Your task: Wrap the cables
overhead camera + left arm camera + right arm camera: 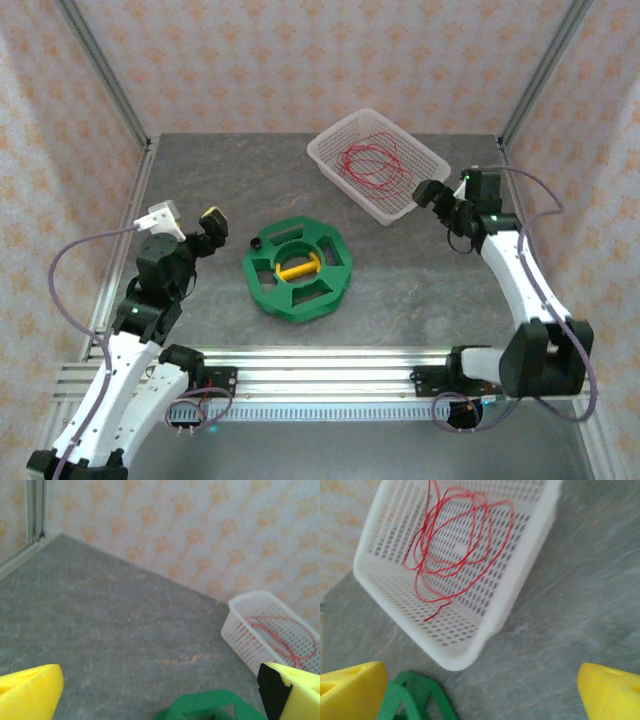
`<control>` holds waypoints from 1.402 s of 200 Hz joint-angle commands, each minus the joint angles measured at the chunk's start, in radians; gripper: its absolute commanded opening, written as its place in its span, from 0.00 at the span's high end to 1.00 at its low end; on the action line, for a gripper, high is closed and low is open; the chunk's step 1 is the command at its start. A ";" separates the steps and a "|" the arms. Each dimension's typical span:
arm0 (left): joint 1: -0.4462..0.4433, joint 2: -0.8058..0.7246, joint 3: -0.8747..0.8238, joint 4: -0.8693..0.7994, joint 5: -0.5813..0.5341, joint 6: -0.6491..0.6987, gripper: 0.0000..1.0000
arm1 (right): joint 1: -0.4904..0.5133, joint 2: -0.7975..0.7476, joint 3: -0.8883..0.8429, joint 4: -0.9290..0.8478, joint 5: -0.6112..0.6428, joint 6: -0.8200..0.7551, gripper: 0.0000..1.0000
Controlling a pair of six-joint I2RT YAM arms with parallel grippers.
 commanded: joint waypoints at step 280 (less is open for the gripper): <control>0.061 0.283 0.092 0.026 0.544 -0.259 0.01 | 0.076 0.626 0.678 0.140 -0.215 0.445 1.00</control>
